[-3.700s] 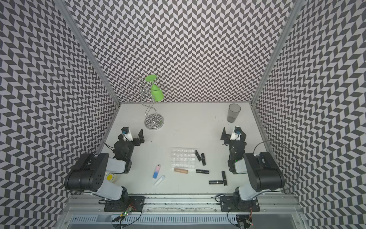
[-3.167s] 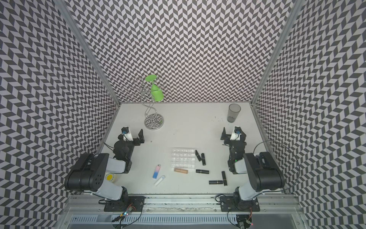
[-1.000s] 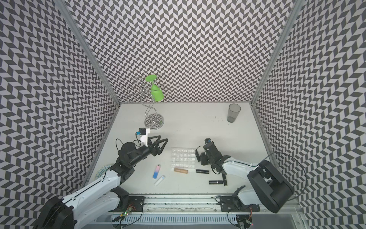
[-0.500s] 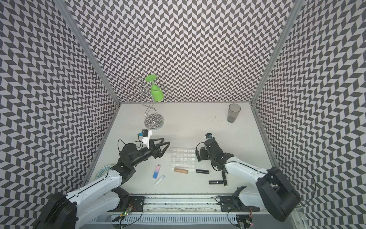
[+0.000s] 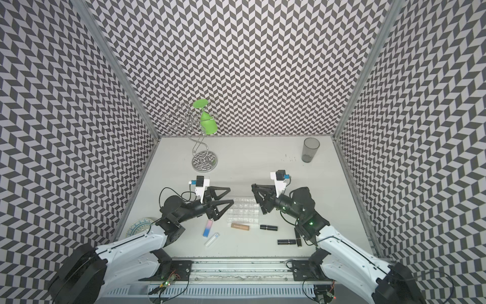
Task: Arrange the lipsticks in the organizer
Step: Pick up the lipstick at the center of the board.
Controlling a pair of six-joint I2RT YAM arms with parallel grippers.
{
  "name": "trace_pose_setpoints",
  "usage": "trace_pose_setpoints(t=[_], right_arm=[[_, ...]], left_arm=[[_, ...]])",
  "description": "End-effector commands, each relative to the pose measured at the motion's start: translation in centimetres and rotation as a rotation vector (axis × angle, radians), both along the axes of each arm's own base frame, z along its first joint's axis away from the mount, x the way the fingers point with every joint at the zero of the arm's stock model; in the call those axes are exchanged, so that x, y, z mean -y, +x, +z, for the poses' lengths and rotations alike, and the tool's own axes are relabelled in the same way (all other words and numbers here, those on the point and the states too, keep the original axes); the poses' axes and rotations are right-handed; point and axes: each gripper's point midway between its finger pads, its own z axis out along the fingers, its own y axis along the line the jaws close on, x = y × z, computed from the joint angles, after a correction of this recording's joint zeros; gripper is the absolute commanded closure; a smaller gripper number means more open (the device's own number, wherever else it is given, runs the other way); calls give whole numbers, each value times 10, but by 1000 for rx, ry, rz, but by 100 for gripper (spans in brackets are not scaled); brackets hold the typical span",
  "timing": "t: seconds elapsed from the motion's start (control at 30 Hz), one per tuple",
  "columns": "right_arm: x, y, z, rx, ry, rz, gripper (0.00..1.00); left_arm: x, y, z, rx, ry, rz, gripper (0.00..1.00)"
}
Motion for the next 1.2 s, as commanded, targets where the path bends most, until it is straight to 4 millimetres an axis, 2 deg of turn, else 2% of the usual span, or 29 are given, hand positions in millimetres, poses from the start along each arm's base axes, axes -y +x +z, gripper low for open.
trace_pose_setpoints(t=[0.0, 0.13, 0.27, 0.53, 0.73, 0.83, 0.93, 1.13, 1.17], right_arm=[[-16, -39, 33, 80, 149, 209, 100], [-22, -48, 31, 84, 156, 232, 100], [-22, -53, 30, 67, 201, 261, 100], [-23, -55, 22, 45, 233, 261, 100], [-21, -52, 23, 41, 233, 229, 100], [-19, -50, 22, 41, 229, 210, 100], [-19, -50, 23, 41, 233, 210, 100], [-21, -51, 18, 32, 229, 219, 100], [-21, -50, 16, 29, 223, 215, 100]], left_arm=[[13, -17, 21, 87, -73, -88, 1], [34, -22, 14, 101, -43, -129, 2], [49, -25, 7, 106, -35, -150, 9], [55, -37, 17, 134, -91, -172, 29], [57, -41, 15, 120, -87, -184, 51], [55, -42, 13, 112, -81, -183, 47], [56, -43, 11, 109, -75, -188, 55], [58, -43, 11, 110, -80, -196, 60], [58, -44, 12, 113, -85, -200, 66]])
